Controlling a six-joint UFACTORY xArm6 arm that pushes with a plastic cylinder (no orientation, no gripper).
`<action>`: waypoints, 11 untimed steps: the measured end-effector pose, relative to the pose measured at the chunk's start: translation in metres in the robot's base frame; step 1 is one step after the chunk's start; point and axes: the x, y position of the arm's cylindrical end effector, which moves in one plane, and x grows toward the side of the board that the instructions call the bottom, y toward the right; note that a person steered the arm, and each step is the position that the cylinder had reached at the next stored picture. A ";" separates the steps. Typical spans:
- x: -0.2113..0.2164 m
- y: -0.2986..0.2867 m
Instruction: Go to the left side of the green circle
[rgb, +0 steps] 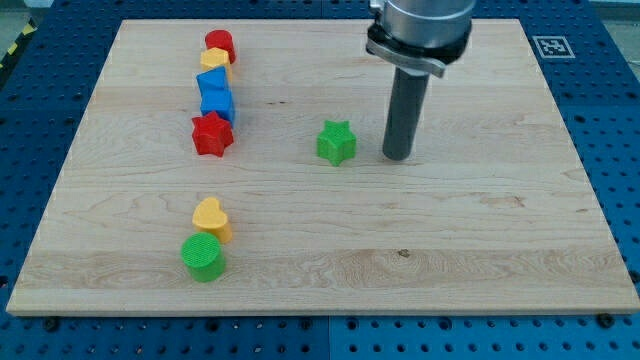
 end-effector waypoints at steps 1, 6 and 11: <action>0.010 -0.023; 0.070 -0.289; 0.139 -0.214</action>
